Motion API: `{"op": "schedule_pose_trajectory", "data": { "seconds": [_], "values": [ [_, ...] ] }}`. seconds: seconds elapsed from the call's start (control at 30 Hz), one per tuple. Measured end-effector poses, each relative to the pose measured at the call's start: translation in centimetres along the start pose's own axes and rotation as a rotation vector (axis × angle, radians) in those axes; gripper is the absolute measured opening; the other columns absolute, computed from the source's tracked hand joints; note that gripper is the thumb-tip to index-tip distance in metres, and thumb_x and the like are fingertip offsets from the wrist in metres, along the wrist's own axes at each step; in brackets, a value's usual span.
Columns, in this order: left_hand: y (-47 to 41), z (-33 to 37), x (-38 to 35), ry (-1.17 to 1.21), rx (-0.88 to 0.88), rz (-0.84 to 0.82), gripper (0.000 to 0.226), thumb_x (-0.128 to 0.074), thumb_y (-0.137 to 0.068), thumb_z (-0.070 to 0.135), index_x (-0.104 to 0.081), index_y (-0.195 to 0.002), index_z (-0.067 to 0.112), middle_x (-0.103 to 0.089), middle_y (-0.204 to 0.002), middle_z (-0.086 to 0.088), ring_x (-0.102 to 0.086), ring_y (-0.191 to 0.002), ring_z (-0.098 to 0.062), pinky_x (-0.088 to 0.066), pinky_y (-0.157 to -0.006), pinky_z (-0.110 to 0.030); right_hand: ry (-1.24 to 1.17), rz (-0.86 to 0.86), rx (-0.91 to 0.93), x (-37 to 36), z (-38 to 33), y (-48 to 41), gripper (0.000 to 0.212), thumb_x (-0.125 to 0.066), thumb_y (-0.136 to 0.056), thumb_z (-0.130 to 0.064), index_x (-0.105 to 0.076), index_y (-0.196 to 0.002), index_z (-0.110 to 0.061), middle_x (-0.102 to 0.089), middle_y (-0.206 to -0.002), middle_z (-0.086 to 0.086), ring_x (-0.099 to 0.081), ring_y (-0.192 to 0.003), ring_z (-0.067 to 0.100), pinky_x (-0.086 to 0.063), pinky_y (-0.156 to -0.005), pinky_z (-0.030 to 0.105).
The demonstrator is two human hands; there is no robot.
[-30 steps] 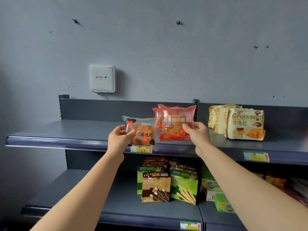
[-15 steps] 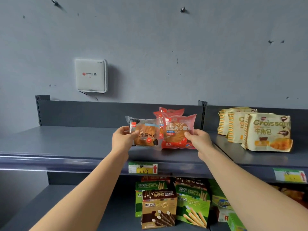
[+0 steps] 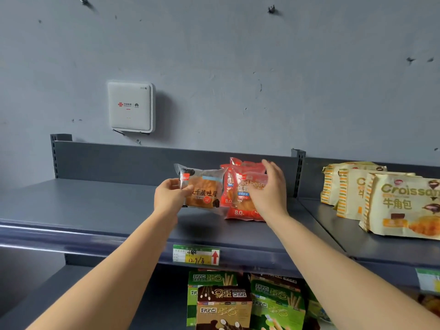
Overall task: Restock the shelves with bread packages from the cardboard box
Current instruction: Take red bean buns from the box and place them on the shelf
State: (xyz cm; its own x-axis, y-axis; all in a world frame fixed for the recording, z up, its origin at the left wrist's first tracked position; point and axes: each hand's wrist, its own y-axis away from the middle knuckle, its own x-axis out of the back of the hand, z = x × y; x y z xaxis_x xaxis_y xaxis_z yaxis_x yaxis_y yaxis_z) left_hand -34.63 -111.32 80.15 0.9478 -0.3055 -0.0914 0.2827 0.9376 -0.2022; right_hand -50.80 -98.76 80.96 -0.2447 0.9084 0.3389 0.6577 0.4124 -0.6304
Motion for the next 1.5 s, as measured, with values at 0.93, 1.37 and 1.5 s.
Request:
{"op": "schedule_pose_trajectory", "data": {
  "seconds": [0.93,1.37,1.5],
  "values": [
    [-13.7,-0.1,1.0,-0.609,0.142,-0.451,0.055,-0.042,-0.096,0.001,-0.039,-0.144,0.027,-0.048,-0.117,-0.004,-0.047,-0.111,-0.022,-0.050,-0.093,-0.036,-0.053,-0.464,-0.395,-16.6,-1.7,-6.4,0.052,-0.044,-0.090,-0.005,-0.042,-0.140,-0.020,-0.059,-0.122,0.005,-0.053,-0.094,0.019,-0.046,-0.069,0.027],
    [-14.5,-1.6,0.5,-0.458,0.113,-0.537,0.069,-0.065,-0.086,0.008,-0.033,-0.146,0.020,-0.061,-0.124,-0.008,-0.057,-0.110,-0.020,-0.047,-0.091,-0.029,0.002,-0.458,-0.374,-16.5,-1.2,-6.2,0.062,-0.050,-0.094,0.000,-0.029,-0.149,-0.018,-0.042,-0.148,0.005,-0.040,-0.135,0.023,-0.037,-0.104,0.031],
    [-14.2,-1.4,0.4,-0.562,0.087,-0.526,0.062,-0.063,-0.089,0.012,-0.034,-0.143,0.017,-0.058,-0.118,-0.005,-0.053,-0.102,-0.018,-0.045,-0.087,-0.029,0.048,-0.464,-0.357,-16.2,-1.4,-5.7,0.060,-0.050,-0.094,-0.002,-0.029,-0.149,-0.017,-0.043,-0.146,0.004,-0.041,-0.133,0.023,-0.039,-0.100,0.030]
  ]
}}
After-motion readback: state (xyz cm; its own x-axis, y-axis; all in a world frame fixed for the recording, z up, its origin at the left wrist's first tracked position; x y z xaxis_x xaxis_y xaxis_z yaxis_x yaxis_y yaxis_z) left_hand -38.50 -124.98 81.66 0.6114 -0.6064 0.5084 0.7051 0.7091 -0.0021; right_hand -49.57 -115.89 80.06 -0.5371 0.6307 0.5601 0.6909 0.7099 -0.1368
